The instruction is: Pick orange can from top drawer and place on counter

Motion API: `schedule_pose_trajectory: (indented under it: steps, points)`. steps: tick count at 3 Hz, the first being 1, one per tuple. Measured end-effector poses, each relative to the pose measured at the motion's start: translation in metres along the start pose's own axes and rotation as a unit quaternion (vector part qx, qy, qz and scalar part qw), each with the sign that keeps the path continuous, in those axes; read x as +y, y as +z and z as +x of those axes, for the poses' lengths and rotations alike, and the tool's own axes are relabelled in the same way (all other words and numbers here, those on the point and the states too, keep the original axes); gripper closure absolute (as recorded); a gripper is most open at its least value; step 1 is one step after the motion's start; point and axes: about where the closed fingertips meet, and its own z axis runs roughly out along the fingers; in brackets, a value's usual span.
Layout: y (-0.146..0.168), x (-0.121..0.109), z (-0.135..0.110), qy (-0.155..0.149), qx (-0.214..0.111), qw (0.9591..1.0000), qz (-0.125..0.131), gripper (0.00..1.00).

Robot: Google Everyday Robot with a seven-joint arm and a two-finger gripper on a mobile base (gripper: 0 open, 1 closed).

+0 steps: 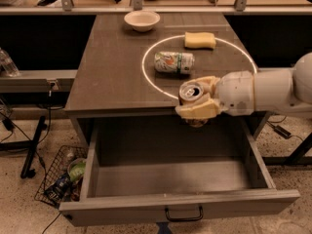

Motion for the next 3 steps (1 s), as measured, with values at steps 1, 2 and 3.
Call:
schedule_pose_trajectory:
  steps: [1, 2, 3]
  points:
    - [-0.017, -0.034, -0.046, -0.025, 0.002, 0.9994, 0.024, 1.0]
    - [-0.04, -0.072, -0.089, -0.044, -0.002, 0.9977, 0.051, 1.0]
    - [-0.052, -0.102, -0.096, -0.034, -0.026, 0.9966, 0.07, 1.0]
